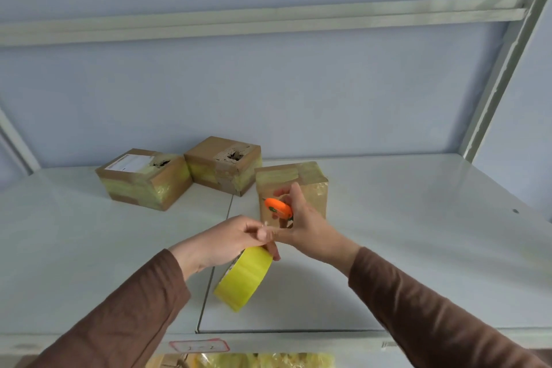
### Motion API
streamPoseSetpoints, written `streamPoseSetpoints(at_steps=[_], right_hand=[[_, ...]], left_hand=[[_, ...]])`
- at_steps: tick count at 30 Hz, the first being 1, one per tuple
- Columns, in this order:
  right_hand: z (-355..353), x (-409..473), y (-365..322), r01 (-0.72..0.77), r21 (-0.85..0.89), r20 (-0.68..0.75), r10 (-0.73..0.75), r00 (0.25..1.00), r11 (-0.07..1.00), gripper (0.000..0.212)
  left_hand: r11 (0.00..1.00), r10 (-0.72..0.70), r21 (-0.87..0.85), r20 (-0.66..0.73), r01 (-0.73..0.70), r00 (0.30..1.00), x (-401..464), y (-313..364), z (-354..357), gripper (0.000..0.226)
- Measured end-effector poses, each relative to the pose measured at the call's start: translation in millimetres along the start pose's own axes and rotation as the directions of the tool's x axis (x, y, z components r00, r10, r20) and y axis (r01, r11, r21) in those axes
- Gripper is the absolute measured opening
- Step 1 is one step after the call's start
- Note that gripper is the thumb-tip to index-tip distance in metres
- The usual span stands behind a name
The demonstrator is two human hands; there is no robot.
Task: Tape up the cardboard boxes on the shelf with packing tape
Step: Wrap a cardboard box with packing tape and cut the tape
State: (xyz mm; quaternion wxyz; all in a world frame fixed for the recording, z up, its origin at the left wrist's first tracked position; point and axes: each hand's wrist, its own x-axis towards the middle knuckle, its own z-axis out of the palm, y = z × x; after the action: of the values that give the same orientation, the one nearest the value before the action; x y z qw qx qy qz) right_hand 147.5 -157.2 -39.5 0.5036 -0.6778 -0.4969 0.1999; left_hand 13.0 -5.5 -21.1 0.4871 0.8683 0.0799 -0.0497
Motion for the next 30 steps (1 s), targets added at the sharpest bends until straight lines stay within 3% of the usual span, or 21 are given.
streamPoseSetpoints(at_steps=[3, 5, 6, 8, 10, 12, 14, 17, 19, 23, 26, 28, 30], right_hand=[[18, 10, 2, 0.002, 0.105, -0.044, 0.003, 0.999, 0.994, 0.027], [31, 12, 6, -0.039, 0.245, -0.029, 0.047, 0.998, 0.969, 0.016], [38, 12, 7, -0.062, 0.305, -0.041, 0.078, 0.996, 0.950, 0.016], [57, 12, 11, -0.096, 0.379, -0.070, 0.132, 0.989, 0.920, 0.021], [75, 10, 15, -0.116, 0.388, -0.070, 0.154, 0.986, 0.914, 0.012], [86, 9, 19, -0.136, 0.387, -0.041, 0.164, 0.986, 0.912, 0.011], [86, 10, 23, -0.156, 0.376, -0.024, 0.179, 0.984, 0.913, 0.010], [82, 8, 27, -0.150, 0.323, 0.063, 0.137, 0.989, 0.934, 0.009], [83, 7, 29, -0.140, 0.289, 0.097, 0.116, 0.988, 0.947, 0.017], [77, 13, 39, -0.126, 0.230, -0.065, 0.144, 0.987, 0.965, 0.017], [73, 15, 46, -0.101, 0.216, -0.087, 0.122, 0.989, 0.971, 0.016], [74, 15, 48, -0.092, 0.208, -0.083, 0.111, 0.990, 0.974, 0.016], [72, 16, 49, -0.094, 0.217, -0.083, 0.114, 0.990, 0.972, 0.018]], left_hand=[[0.986, -0.044, 0.162, -0.009, 0.045, 0.999, -8, -5, -12, 0.032], [0.919, -0.046, 0.389, -0.043, 0.059, 0.998, -12, -8, -23, 0.028], [0.821, -0.025, 0.569, -0.046, 0.046, 0.999, -14, -9, -32, 0.026], [0.511, 0.004, 0.860, -0.005, 0.002, 1.000, -17, -14, -47, 0.025], [0.369, -0.012, 0.929, 0.029, -0.023, 1.000, -21, -23, -54, 0.022], [0.404, -0.002, 0.914, 0.048, -0.043, 0.999, -26, -37, -54, 0.023], [0.557, 0.038, 0.830, 0.022, -0.039, 0.999, -29, -51, -50, 0.040], [0.803, 0.001, 0.595, -0.060, 0.035, 0.998, -35, -60, -39, 0.100], [0.885, -0.012, 0.463, -0.077, 0.046, 0.997, -38, -62, -32, 0.121], [0.943, -0.005, 0.332, -0.051, 0.022, 0.999, -48, -66, -31, 0.127], [0.951, 0.003, 0.308, -0.021, 0.003, 1.000, -51, -70, -33, 0.126], [0.926, 0.077, 0.376, -0.141, -0.018, 0.987, -50, -72, -24, 0.120], [0.895, 0.188, 0.447, -0.384, 0.003, 0.904, -49, -78, -12, 0.094]])
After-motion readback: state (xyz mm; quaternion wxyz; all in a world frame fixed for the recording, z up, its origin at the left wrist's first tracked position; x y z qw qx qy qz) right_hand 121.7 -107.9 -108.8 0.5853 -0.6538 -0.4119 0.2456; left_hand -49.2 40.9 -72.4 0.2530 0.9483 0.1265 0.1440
